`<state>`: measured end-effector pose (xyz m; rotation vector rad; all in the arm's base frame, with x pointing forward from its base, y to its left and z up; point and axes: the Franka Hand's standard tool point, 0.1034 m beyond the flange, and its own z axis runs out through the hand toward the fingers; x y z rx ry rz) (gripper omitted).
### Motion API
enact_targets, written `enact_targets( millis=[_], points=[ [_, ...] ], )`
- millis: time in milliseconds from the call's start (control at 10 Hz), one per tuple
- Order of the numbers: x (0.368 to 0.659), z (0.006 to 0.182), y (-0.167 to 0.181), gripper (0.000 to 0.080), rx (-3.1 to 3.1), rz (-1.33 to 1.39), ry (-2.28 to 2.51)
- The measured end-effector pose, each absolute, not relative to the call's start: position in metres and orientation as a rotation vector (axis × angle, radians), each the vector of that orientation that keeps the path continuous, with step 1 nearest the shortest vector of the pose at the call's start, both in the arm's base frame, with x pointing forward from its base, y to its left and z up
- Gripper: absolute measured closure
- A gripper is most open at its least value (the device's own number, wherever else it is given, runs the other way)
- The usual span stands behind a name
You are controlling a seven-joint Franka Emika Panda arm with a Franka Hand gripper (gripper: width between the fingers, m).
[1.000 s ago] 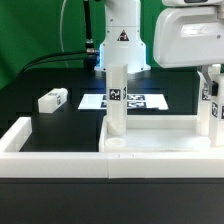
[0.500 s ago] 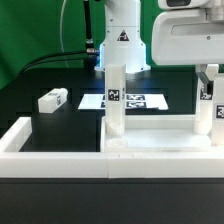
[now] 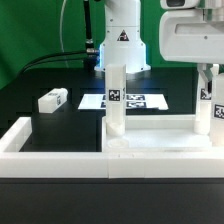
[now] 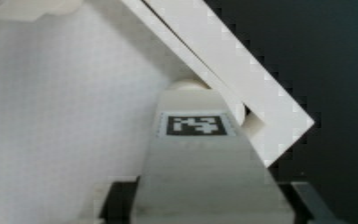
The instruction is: Assemble desk
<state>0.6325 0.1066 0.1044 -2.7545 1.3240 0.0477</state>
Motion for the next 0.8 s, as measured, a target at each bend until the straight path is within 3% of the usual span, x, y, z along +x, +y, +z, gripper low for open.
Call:
enact_targets(
  millis=[700,800],
  points=[
    [0.6344,0.1039,0.1051,0.0512,-2.139,0.119,2.083],
    [0.6339,0.1033,0.1064,0.0433,-2.083,0.127,2.144]
  ],
)
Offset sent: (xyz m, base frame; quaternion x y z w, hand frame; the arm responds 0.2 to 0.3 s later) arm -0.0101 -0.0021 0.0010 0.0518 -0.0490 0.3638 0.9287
